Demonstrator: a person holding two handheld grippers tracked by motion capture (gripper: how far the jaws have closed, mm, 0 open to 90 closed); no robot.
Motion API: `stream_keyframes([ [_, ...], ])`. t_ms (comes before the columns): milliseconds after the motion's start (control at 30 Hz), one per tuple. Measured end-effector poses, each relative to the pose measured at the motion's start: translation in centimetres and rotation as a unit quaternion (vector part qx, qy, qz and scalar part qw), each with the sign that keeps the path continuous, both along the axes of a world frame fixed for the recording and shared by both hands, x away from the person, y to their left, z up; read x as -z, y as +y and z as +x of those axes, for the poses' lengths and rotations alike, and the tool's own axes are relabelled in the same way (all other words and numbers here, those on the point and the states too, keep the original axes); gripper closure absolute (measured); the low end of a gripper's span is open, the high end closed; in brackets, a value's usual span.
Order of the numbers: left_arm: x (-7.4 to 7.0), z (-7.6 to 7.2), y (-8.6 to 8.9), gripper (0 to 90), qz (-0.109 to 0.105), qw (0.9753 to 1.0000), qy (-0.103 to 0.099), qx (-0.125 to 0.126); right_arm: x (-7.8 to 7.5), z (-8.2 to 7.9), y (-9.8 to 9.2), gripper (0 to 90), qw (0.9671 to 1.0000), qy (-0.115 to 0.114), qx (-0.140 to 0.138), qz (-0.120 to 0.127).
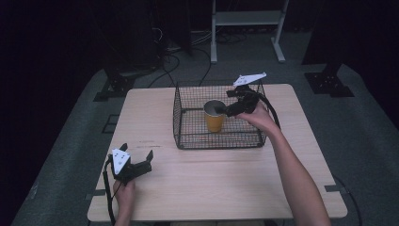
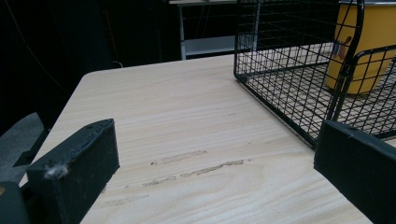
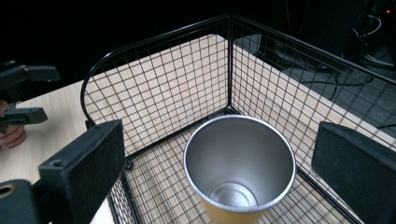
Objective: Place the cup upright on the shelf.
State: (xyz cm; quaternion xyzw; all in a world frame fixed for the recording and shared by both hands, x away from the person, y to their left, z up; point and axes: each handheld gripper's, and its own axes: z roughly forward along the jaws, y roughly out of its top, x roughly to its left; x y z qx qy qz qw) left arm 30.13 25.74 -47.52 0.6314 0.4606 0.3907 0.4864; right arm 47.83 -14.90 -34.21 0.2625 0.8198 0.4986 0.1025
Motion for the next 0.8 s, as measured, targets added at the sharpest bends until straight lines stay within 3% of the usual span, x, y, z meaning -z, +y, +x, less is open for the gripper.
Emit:
stream_keyframes([
  [433,0.0,0.0,-0.1,0.0,0.004,1.0000,0.000,0.001,-0.4,-1.2,-2.0,4.7,0.9995,0.019,0.019,-0.014],
  [800,0.0,0.0,-0.1,0.0,0.003,1.0000,0.000,0.001,-0.5,-2.7,-2.1,4.8,0.9996,0.022,0.003,-0.017],
])
